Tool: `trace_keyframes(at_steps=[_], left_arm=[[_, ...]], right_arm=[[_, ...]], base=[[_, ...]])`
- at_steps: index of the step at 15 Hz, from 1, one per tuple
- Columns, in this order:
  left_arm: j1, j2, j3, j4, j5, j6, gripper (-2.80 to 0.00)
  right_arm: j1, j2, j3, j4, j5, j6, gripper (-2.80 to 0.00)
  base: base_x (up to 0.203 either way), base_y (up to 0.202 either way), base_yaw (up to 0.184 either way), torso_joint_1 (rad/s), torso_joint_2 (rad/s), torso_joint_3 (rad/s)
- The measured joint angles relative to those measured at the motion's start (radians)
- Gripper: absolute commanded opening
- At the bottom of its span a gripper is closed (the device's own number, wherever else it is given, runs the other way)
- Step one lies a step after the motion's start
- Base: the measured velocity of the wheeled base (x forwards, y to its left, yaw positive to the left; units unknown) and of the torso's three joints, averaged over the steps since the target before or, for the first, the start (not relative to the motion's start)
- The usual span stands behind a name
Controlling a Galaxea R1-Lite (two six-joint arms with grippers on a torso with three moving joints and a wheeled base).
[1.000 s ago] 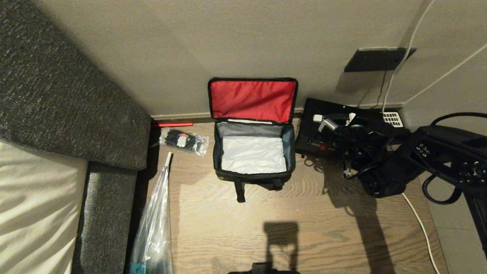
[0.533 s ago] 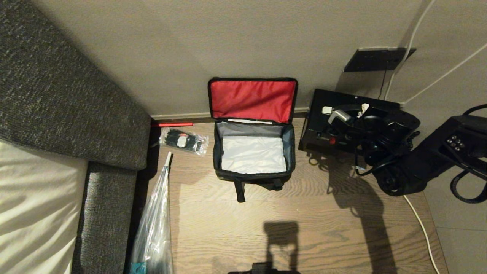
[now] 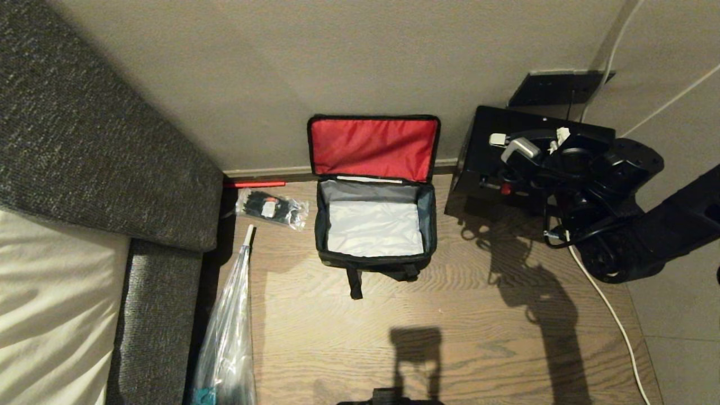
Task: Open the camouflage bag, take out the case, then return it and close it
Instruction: Place the black box back
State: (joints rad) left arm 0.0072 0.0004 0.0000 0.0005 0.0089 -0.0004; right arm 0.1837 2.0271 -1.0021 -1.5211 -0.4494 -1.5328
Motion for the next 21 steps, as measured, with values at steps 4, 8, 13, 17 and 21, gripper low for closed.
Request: trace_keyframes(at_steps=[4,8,13,17,21], left_arm=[[0.000,0.000,0.000,-0.001,0.000,0.000,-2.80],[0.000,0.000,0.000,0.000,0.000,0.000,-2.80],[0.000,0.000,0.000,0.000,0.000,-0.001,-2.80],[0.000,0.000,0.000,0.000,0.000,-0.001,-2.80],[0.000,0.000,0.000,-0.001,0.000,0.000,-2.80]], right_arm=[[0.028,-0.035,0.023,-0.001,-0.004,0.002,-2.80],[0.072,-0.070,0.067,0.000,-0.007,0.007,-2.80],[0.140,-0.105,0.103,-0.001,-0.013,0.020,-2.80],[0.218,-0.125,0.109,-0.001,-0.066,0.022,-2.80],[0.300,-0.131,0.109,-0.002,-0.106,0.022,-2.80]], base=[[0.000,0.000,0.000,0.000,0.00,0.000],[0.000,0.000,0.000,0.000,0.00,0.000],[0.000,0.000,0.000,0.000,0.00,0.000],[0.000,0.000,0.000,0.000,0.00,0.000],[0.000,0.000,0.000,0.000,0.00,0.000]])
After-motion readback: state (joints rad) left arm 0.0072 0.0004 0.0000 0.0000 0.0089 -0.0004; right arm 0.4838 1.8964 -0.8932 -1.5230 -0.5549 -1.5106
